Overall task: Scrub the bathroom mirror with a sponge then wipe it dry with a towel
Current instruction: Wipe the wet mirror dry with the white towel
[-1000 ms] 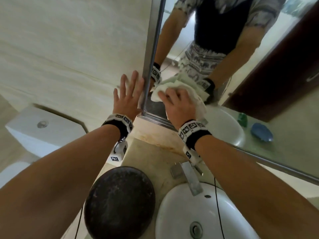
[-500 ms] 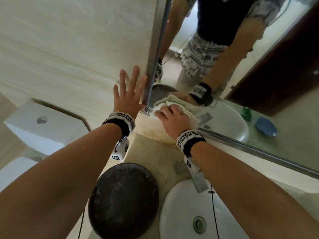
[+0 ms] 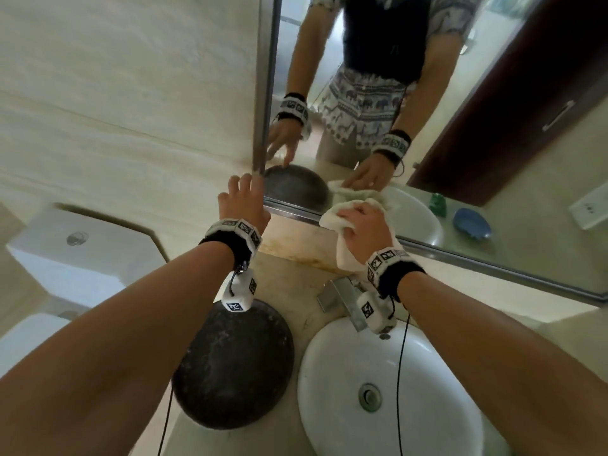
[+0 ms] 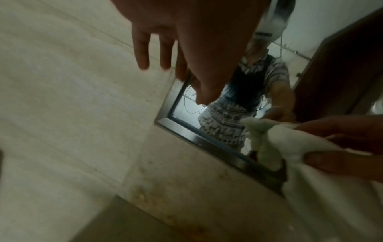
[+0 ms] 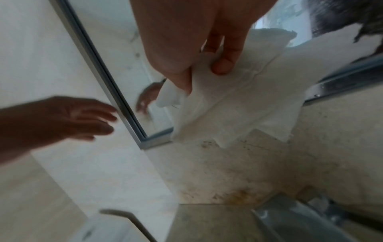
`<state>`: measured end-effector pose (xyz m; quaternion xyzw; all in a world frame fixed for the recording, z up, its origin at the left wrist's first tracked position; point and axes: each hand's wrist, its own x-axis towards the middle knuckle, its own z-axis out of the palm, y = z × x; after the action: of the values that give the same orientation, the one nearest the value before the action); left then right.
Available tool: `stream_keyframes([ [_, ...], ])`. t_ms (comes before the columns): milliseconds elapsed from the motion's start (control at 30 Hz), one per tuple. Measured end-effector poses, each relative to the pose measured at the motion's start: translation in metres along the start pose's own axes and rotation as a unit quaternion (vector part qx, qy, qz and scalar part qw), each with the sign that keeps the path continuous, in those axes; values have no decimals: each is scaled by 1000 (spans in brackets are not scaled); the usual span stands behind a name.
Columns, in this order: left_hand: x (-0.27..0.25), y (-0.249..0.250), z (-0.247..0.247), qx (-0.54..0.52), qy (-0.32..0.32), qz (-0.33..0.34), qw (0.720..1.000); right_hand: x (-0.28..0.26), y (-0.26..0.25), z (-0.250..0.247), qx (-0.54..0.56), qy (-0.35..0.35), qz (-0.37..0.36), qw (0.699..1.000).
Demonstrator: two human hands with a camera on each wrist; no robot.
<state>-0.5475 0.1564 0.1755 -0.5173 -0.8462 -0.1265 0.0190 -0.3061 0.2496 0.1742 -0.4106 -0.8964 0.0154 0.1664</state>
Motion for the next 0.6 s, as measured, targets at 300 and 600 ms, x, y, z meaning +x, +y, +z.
stream_keyframes([
  [300,-82,103,-2,-307,-200,1,931,-99,-1,-34,215,39,137,966],
  [600,-202,204,24,-539,-388,-121,738,-236,37,-52,316,39,240,917],
])
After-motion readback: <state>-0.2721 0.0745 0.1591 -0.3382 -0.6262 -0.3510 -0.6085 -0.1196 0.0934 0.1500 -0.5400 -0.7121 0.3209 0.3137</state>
